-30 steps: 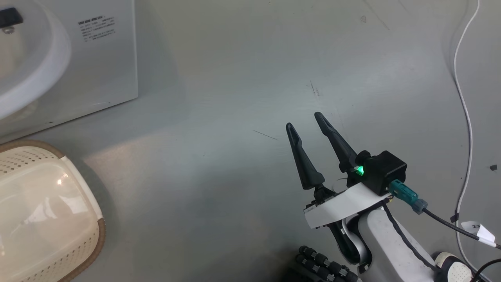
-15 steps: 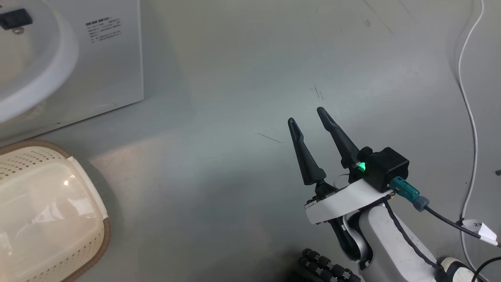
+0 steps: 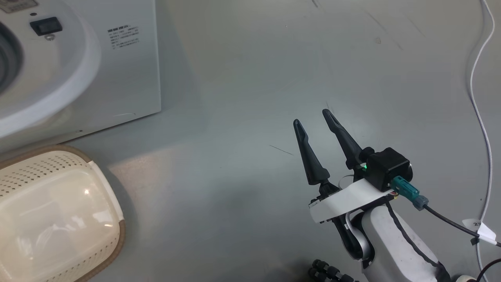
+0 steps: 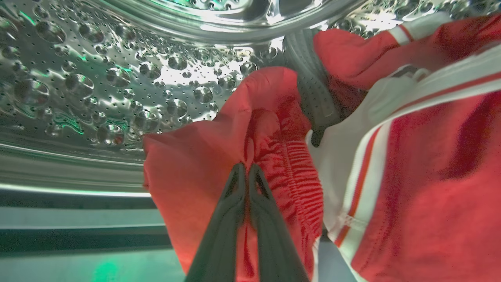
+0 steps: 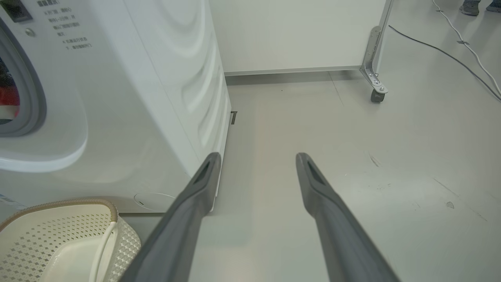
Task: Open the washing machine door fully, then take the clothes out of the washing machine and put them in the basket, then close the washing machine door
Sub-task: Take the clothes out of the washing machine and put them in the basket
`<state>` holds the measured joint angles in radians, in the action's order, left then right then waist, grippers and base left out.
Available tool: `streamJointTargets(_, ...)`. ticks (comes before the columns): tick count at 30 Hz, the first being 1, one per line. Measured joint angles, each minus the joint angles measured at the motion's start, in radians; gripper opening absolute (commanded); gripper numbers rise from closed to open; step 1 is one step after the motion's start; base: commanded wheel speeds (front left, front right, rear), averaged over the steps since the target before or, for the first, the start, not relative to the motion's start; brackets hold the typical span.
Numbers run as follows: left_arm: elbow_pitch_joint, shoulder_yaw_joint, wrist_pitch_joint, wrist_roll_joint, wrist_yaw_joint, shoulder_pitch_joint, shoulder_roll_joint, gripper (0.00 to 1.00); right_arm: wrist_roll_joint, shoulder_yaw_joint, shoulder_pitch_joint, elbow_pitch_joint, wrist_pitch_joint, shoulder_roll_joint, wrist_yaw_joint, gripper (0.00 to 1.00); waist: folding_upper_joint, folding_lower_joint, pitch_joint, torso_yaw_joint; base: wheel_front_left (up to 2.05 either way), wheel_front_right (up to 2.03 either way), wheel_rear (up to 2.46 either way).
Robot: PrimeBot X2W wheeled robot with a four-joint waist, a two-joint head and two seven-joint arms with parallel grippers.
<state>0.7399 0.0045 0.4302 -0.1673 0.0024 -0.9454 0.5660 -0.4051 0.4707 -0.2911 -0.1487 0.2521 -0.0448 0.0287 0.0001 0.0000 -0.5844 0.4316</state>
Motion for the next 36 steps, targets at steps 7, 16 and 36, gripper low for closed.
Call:
streamJointTargets(7,0.015,-0.007,-0.077,-0.017,-0.009,0.014,-0.05,0.0,0.026,-0.02,0.0,-0.013,0.0,0.0,-0.001,1.0,0.0,0.0,0.043,-0.028,0.0,0.0,0.0)
streamJointTargets(16,0.04,-0.018,-0.18,-0.036,-0.035,0.071,-0.117,0.0,0.046,-0.052,0.001,-0.033,0.0,-0.001,-0.01,1.0,0.0,0.0,0.103,-0.073,0.0,0.0,0.0)
streamJointTargets(36,0.076,-0.04,-0.395,-0.07,-0.078,0.23,-0.217,0.0,0.063,-0.091,0.066,-0.082,0.0,-0.004,-0.037,1.0,0.0,0.0,0.266,-0.165,0.0,0.0,0.0)
